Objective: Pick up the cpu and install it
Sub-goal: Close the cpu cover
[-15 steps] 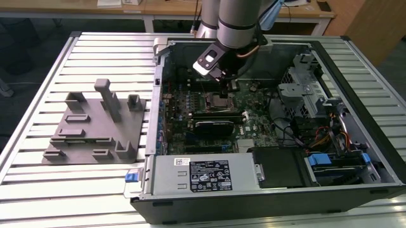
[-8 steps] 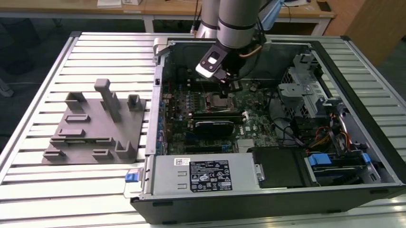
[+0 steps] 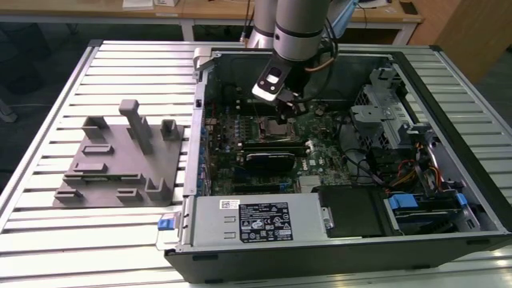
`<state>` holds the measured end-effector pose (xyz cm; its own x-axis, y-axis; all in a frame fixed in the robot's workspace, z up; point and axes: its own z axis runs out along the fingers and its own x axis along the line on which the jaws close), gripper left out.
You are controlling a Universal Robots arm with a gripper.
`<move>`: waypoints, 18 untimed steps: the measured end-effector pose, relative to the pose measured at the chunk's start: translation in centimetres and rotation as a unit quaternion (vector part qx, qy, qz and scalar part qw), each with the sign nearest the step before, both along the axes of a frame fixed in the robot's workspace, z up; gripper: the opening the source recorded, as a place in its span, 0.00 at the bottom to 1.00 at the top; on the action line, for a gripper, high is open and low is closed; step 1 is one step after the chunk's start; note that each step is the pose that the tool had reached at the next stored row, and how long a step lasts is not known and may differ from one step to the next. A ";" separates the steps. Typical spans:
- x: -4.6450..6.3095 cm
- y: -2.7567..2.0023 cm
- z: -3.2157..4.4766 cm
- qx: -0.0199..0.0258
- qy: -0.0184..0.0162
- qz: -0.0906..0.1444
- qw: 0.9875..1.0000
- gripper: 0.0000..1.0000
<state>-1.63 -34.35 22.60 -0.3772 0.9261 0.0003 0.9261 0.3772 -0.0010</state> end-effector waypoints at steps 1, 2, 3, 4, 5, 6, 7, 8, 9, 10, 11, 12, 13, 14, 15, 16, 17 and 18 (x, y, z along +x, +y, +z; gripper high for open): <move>0.0 0.00 0.00 0.000 0.000 0.009 1.000 0.11; 0.0 0.00 -0.01 0.000 0.000 0.018 1.000 0.11; 0.0 0.00 -0.01 0.000 0.000 0.027 1.000 0.11; 0.0 0.00 -0.01 0.000 0.000 0.036 0.999 0.11; 0.0 0.00 -0.01 0.000 0.000 0.044 0.999 0.11; 0.0 0.00 -0.01 0.000 0.000 0.052 0.999 0.11; 0.0 0.00 -0.01 0.000 0.000 0.061 0.998 0.11; 0.0 0.00 -0.01 0.000 0.000 0.069 0.998 0.11; 0.0 0.00 -0.01 -0.001 0.000 0.076 0.997 0.11; 0.0 0.00 -0.01 -0.001 0.000 0.083 0.997 0.11; 0.0 0.00 -0.01 -0.001 0.000 0.090 0.996 0.11; 0.0 0.00 -0.01 -0.001 0.000 0.097 0.995 0.11; 0.0 0.00 -0.01 -0.001 0.000 0.104 0.995 0.11; 0.0 0.00 -0.01 -0.001 0.000 0.112 0.994 0.11; 0.0 0.00 -0.01 -0.001 0.000 0.119 0.993 0.11; 0.0 0.00 -0.01 -0.001 0.000 0.126 0.992 0.11; 0.0 0.00 -0.01 -0.001 0.000 0.134 0.991 0.11; 0.0 0.00 -0.01 -0.001 0.000 0.142 0.990 0.11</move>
<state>-1.68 -34.35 22.59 -0.6216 0.7833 -0.0021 0.7833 0.6216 -0.0025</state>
